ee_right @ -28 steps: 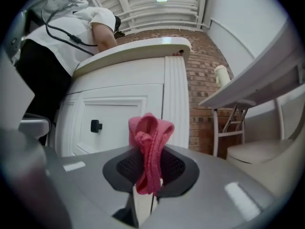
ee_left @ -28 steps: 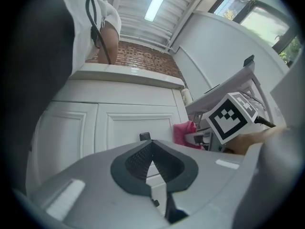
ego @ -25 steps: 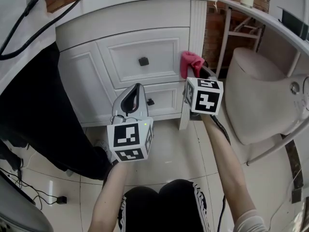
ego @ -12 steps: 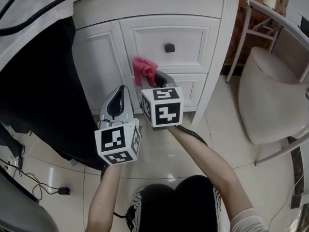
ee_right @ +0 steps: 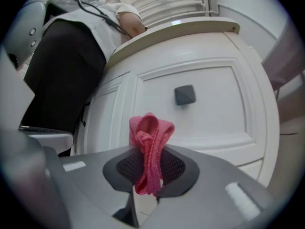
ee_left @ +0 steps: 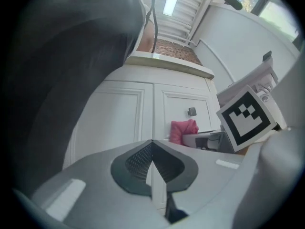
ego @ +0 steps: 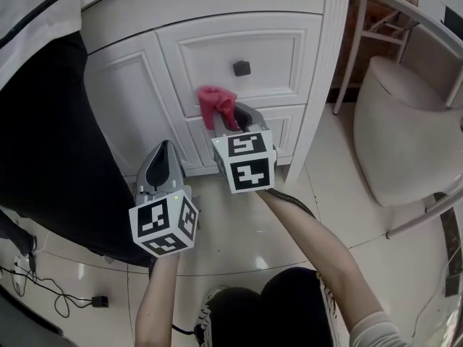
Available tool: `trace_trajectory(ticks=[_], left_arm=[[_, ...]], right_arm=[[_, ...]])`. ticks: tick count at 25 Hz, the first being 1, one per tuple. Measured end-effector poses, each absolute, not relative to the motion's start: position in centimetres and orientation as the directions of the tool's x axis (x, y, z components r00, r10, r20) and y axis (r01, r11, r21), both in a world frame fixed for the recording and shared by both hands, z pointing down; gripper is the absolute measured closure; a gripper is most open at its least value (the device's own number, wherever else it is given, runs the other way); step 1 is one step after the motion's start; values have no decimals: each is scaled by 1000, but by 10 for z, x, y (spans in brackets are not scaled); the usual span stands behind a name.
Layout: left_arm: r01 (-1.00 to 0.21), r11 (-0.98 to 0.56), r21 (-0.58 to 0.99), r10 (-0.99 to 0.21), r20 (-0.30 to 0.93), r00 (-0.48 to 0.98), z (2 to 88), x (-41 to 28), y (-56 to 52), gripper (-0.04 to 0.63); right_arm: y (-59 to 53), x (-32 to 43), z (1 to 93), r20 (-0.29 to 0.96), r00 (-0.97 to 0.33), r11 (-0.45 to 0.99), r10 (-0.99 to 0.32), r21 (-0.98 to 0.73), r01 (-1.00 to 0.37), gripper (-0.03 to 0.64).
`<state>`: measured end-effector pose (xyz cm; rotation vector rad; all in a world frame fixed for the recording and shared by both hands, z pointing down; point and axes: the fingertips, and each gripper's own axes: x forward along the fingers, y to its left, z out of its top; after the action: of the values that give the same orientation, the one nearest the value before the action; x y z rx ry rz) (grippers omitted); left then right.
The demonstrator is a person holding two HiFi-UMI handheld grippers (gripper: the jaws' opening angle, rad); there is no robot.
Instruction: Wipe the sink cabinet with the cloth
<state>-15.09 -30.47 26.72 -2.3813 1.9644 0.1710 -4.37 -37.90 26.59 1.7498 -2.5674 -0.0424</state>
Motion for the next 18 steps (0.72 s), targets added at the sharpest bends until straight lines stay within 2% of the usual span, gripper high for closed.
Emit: trace_trajectory(ticks=[10,14,18], left_arm=[[-937,-339,84,-937,-116,328,274,-43,-313,580],[-924,-381,33,-919,-117,375,271,-23,-315,580],[-932,-362,30,-927,-118,356,277,-33,-315,580]], right_arm=[[-370,109,272,9,-151,151,-989,66,-986,554],[-367,166,280,27,-40,41,-999,50,-998,554],[-365,175,281,41,-13,14,-999,31,-999,555]])
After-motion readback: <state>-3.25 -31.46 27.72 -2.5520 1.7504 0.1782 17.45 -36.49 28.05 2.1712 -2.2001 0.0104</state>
